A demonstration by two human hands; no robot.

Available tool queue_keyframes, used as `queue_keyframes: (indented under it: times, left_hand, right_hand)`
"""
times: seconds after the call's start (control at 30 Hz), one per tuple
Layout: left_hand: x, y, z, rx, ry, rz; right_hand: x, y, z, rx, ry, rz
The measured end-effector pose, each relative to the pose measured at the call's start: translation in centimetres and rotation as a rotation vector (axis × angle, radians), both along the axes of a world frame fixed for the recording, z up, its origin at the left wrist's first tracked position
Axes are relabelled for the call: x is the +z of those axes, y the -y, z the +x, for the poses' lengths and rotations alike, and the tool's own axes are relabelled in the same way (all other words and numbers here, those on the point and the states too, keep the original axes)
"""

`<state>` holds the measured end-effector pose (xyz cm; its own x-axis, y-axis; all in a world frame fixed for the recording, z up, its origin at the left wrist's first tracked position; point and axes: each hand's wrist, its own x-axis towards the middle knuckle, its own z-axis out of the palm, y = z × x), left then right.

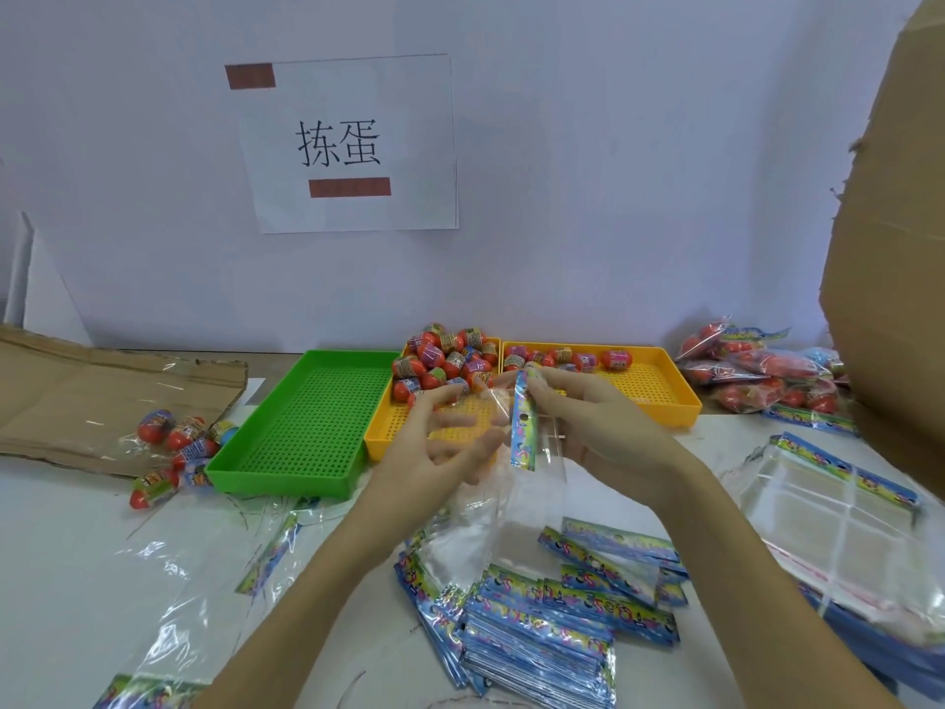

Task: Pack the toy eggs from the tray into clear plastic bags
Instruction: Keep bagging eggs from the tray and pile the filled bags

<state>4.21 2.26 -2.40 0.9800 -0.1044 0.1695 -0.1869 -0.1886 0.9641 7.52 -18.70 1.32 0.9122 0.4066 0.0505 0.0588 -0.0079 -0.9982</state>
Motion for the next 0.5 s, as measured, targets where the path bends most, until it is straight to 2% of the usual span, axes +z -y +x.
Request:
queue_keyframes:
  times: [0.07, 0.13, 0.2, 0.23, 0.3, 0.37, 0.43, 0.5]
  left_hand:
    - [0.0, -0.4, 0.2, -0.039, -0.077, -0.172]
    - [0.1, -0.9, 0.2, -0.043, -0.092, -0.251]
    - [0.3, -1.5, 0.4, -0.001, -0.090, -0.250]
    - [0.5, -1.9, 0.5, 0.030, -0.083, -0.235]
    - [0.7, -2.6, 0.7, 0.103, -0.066, -0.229]
    - [0.8, -3.1, 0.9, 0.180, -0.027, -0.194]
    - [0.8, -3.2, 1.0, 0.230, 0.009, -0.168]
    - [0.8, -3.2, 1.1, 0.233, 0.033, -0.192]
  right_hand:
    - [-0.2, -0.3, 0.0, 0.030, -0.035, 0.026]
    - [-0.3, -0.5, 0.1, 0.005, -0.073, 0.051]
    - [-0.6, -0.8, 0.3, -0.159, -0.064, -0.002]
    - [-1.1, -0.8, 0.6, -0.297, 0.004, -0.135]
    - [-1.9, -0.5, 1.2, -0.525, 0.212, -0.533]
    - [-2.4, -0.2, 1.3, -0.555, 0.294, -0.798]
    - [-2.3, 0.2, 1.3, -0.592, 0.324, -0.877]
    - [-1.6, 0.2, 1.2, -0.686, 0.429, -0.810]
